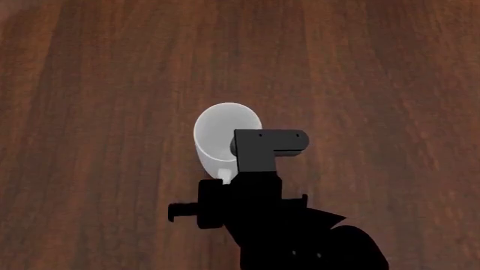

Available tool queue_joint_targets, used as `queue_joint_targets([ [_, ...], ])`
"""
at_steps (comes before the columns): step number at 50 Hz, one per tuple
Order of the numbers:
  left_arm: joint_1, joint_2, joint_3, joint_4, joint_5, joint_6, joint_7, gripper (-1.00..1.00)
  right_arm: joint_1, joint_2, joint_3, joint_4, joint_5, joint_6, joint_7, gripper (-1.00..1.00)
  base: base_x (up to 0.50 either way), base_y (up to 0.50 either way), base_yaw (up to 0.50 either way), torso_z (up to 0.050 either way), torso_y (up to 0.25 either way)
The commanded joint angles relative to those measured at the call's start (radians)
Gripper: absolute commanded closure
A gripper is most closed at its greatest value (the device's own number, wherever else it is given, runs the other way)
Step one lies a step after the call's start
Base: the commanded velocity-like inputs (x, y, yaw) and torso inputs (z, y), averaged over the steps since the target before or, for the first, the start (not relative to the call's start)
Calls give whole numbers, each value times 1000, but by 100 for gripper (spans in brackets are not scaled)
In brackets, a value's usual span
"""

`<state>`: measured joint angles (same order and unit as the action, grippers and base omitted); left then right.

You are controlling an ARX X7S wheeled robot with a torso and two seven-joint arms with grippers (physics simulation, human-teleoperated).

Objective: Put the white mug on the plate.

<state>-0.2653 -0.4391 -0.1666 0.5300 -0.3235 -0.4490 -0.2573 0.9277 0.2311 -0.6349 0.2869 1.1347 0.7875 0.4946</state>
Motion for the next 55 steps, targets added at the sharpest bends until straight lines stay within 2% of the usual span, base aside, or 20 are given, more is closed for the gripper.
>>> queue_joint_targets([
  [1,12,8,10,-24,8,34,4,-100,2,10,-26,-21,-29,13,21,100,0,0,0,0,0],
  [3,-30,-10,2,14,-22,-44,-8,-100,2,12,-30,-26,-33,14,25,100,0,0,0,0,0],
  [4,5,5,9,-17,2,22,2,-100,1,16,-36,-34,-37,16,25,100,0,0,0,0,0],
  [5,-16,-5,5,2,-13,-19,-4,-100,0,17,-38,-38,-36,18,27,100,0,0,0,0,0],
  [10,14,6,7,-24,1,36,5,-100,-5,35,-59,-76,-68,21,69,100,0,0,0,0,0],
  [12,-21,-11,1,8,-22,-32,-7,-100,-10,45,-60,-103,-80,19,99,100,0,0,0,0,0],
  [15,16,5,4,-28,0,40,5,-100,-13,61,-52,-132,-62,35,111,100,0,0,0,0,0],
  [17,-21,-11,-1,9,-26,-30,-8,-100,-14,70,-48,-148,-58,39,124,100,0,0,0,0,0],
  [18,12,5,5,-27,-3,38,4,-100,-15,79,-46,-166,-57,44,137,100,0,0,0,0,0],
  [21,16,8,8,-38,0,52,7,-100,-23,102,-36,-209,-46,54,163,100,0,0,0,0,0],
  [23,-23,-9,2,-2,-28,-23,-6,-100,-29,121,-26,-246,-32,64,182,100,0,0,-1,0,0],
  [27,-23,-11,0,8,-32,-29,-8,-100,-38,154,-15,-298,-18,81,217,100,0,0,0,0,0],
  [28,14,5,7,-26,-6,41,3,-100,-42,166,-7,-319,-7,89,230,100,0,0,0,0,0],
  [31,17,5,7,-26,-6,46,3,-100,-46,185,7,-352,10,99,253,100,0,0,0,0,0],
  [45,5,4,23,-22,-6,44,3,-100,-110,352,160,-576,185,146,451,100,0,0,0,0,0],
  [46,-35,-12,20,12,-32,-27,-9,-100,-119,369,175,-596,201,146,469,100,0,0,0,0,0],
  [55,-66,-8,45,-14,-28,-29,-5,-100,-221,485,297,-701,304,105,564,100,0,0,0,0,1],
])
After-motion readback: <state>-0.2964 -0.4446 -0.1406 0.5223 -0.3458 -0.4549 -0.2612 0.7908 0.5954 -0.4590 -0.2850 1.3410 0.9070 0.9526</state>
